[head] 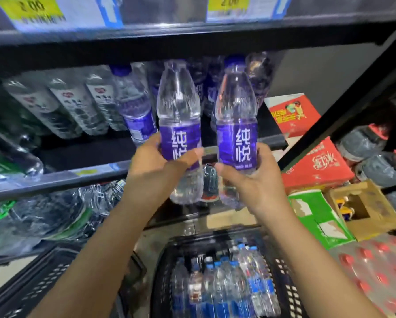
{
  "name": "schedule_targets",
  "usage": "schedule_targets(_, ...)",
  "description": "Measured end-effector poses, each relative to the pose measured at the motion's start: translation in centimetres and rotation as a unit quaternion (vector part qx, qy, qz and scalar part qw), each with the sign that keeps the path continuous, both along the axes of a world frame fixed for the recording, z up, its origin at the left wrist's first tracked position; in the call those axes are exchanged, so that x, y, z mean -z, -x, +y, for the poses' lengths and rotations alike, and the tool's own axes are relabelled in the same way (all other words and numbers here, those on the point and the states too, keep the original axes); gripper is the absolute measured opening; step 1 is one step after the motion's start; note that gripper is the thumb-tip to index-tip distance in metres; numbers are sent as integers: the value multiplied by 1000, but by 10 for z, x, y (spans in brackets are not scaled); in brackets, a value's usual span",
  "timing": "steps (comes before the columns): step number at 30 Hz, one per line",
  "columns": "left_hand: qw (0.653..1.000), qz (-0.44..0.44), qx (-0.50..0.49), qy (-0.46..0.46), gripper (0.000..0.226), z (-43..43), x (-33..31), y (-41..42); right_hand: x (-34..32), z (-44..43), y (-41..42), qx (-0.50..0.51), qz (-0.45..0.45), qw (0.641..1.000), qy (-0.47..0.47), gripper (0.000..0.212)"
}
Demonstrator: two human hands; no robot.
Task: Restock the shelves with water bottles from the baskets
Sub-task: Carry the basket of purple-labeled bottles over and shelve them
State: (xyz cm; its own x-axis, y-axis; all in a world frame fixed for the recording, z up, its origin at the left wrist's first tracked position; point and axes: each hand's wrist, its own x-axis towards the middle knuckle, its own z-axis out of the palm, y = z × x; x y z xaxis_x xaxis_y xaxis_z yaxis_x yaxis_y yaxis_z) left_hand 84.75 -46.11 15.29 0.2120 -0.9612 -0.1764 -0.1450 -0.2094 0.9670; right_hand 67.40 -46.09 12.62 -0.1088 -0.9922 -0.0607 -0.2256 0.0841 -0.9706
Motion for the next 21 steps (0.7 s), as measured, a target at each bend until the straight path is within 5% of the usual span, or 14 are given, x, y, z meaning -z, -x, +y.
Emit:
schedule_targets(11, 979, -167, -80, 84, 48, -58, 36, -6, 28, -74, -45, 65, 52, 993, 82, 63)
schedule_targets(21, 973, -157, -145, 83, 67, -87, 61, 1, 49, -96, -59, 107, 49, 984, 131, 69)
